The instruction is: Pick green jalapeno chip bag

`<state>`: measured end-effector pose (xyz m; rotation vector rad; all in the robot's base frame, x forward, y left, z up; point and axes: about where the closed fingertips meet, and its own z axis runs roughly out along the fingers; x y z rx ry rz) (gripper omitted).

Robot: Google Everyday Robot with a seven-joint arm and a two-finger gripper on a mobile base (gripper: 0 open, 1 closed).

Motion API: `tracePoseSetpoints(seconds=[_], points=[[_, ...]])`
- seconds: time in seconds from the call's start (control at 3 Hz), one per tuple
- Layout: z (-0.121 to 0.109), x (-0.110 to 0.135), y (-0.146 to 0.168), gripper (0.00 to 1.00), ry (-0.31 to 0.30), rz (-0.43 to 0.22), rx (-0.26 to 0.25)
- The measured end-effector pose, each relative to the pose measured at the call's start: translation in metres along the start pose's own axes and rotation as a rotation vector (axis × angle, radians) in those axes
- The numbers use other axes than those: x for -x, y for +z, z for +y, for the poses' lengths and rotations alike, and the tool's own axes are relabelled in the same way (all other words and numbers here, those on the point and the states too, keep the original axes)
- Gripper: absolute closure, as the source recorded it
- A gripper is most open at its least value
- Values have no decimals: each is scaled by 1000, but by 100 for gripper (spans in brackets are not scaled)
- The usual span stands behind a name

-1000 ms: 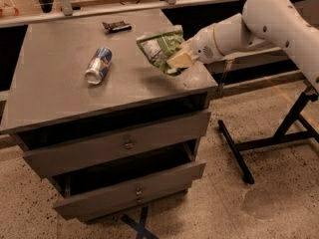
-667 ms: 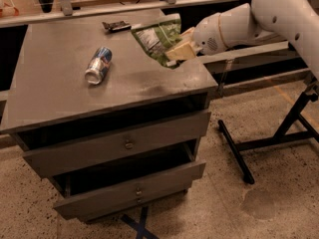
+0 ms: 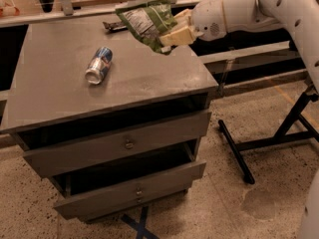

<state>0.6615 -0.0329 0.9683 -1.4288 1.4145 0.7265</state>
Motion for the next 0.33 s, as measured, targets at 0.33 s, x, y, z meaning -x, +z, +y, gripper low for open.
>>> tracePoseSetpoints(seconds=[0.33], points=[[0, 0, 0, 100, 0, 0, 0]])
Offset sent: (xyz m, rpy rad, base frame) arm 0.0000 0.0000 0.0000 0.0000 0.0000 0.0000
